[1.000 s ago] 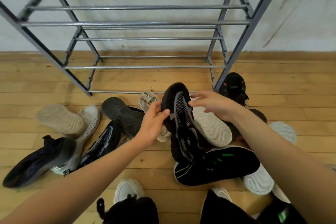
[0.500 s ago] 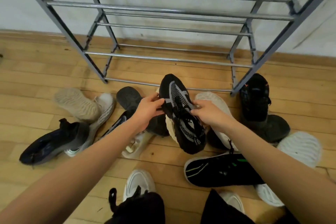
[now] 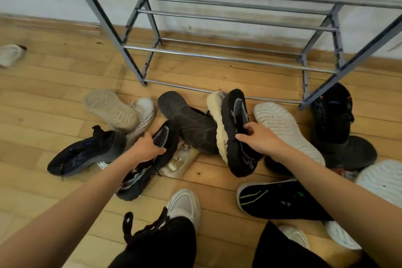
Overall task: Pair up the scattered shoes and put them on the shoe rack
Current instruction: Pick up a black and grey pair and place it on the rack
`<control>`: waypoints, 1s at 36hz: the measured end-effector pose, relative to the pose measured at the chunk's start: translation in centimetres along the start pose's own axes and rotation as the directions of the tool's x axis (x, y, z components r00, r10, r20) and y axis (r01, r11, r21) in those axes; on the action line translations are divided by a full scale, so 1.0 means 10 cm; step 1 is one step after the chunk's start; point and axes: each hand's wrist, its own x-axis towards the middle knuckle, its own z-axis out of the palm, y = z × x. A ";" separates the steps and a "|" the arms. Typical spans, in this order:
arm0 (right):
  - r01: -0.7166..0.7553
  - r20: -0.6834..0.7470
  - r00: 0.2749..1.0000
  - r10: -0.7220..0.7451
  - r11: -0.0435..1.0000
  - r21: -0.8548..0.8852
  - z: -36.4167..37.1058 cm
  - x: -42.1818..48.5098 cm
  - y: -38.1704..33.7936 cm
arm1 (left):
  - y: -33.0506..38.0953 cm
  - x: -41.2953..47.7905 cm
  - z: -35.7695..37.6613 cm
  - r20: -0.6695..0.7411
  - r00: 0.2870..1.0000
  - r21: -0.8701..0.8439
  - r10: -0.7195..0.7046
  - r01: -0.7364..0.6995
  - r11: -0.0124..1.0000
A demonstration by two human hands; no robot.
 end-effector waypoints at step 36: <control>0.023 0.216 0.969 -0.117 0.918 0.395 -0.19 -0.31 -0.10 | 1.49 -0.14 -0.16 0.090 0.967 -0.679 0.240 -0.117 0.725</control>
